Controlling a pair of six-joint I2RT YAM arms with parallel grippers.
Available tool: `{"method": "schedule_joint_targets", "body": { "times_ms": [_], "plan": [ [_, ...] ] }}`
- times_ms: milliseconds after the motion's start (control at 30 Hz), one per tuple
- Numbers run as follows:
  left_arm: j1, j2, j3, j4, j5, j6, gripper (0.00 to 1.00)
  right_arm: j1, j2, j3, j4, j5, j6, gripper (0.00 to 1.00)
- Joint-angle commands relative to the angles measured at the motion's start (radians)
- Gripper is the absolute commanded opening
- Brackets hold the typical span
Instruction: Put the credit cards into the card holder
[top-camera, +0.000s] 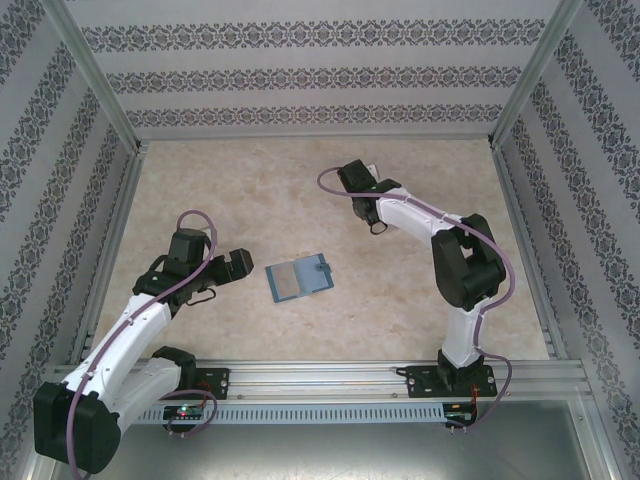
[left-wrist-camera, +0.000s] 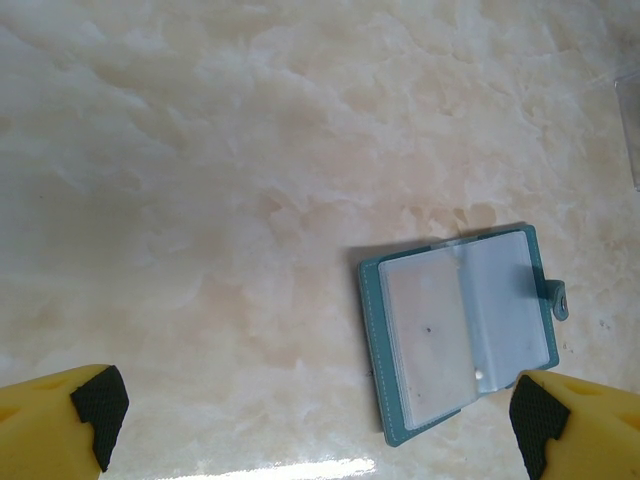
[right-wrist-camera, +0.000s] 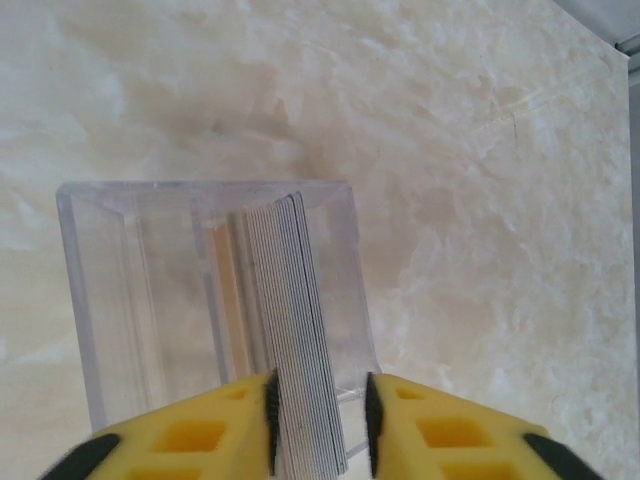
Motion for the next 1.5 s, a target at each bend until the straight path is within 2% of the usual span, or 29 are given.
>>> {"method": "schedule_joint_targets", "body": {
  "times_ms": [0, 267, 433, 533, 700, 800, 900, 1267, 1467],
  "plan": [
    [-0.008, 0.001, -0.021, 0.015, -0.013, 0.001, 1.00, 0.014, 0.001, -0.018, -0.001, -0.003, 0.027, 0.38],
    [-0.008, 0.023, -0.013, 0.020, -0.006, 0.010, 1.00, 0.017, -0.004, -0.034, -0.008, 0.006, 0.039, 0.42],
    [-0.008, 0.030, -0.010, 0.020, -0.011, 0.008, 1.00, -0.010, -0.074, -0.027, -0.010, -0.086, 0.054, 0.44],
    [-0.008, 0.044, -0.006, 0.028, 0.001, 0.007, 1.00, -0.054, -0.108, -0.026, -0.008, -0.204, 0.067, 0.45],
    [-0.009, 0.048, -0.017, 0.041, 0.005, 0.003, 1.00, -0.162, -0.090, -0.015, -0.003, -0.541, 0.106, 0.51],
    [-0.009, 0.057, 0.006, 0.013, 0.004, 0.012, 1.00, -0.196, -0.067, -0.026, 0.016, -0.647, 0.117, 0.58],
    [-0.008, 0.051, -0.008, 0.031, 0.001, 0.009, 1.00, -0.212, -0.032, -0.010, 0.018, -0.729, 0.111, 0.60],
    [-0.008, 0.100, 0.020, 0.030, 0.046, 0.009, 1.00, -0.218, 0.037, 0.032, 0.009, -0.812, 0.118, 0.60],
    [-0.007, 0.108, 0.031, 0.026, 0.049, 0.012, 1.00, -0.219, -0.006, 0.003, 0.049, -0.868, 0.141, 0.54]
  ]
}}
